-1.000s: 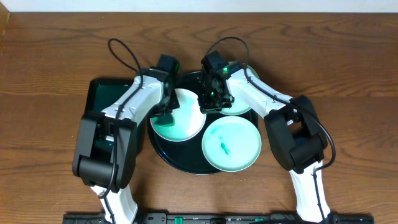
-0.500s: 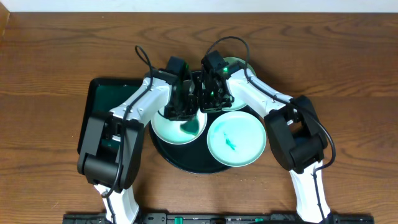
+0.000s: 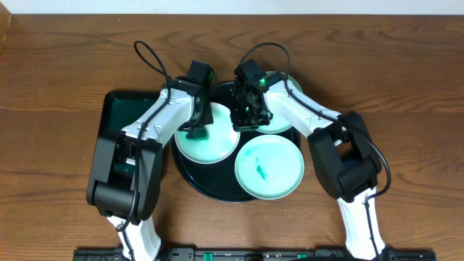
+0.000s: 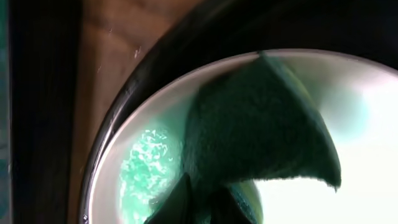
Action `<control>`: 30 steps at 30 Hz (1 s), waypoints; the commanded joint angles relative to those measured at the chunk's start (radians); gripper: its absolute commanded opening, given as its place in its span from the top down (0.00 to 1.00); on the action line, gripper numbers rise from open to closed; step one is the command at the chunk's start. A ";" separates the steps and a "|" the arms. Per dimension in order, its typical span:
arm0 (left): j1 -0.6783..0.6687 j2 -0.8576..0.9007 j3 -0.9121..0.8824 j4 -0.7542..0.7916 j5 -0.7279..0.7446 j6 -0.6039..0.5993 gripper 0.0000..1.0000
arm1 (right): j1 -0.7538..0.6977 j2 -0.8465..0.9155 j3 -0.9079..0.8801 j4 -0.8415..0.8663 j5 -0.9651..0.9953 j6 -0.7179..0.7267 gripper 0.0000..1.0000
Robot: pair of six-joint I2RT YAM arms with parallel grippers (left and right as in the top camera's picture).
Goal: Clean dirty plates on tray and stack at the side
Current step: 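Scrub the white plate with the sponge in the left gripper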
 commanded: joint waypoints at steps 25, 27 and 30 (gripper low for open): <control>0.014 0.031 -0.016 -0.090 -0.217 -0.170 0.93 | -0.014 0.027 -0.013 -0.002 0.010 -0.001 0.99; 0.006 0.031 -0.016 -0.109 -0.141 -0.169 0.93 | -0.014 0.027 -0.013 -0.002 0.010 -0.001 0.99; -0.002 0.031 -0.017 -0.106 0.099 -0.037 0.93 | -0.013 0.027 -0.013 -0.003 0.010 -0.001 0.99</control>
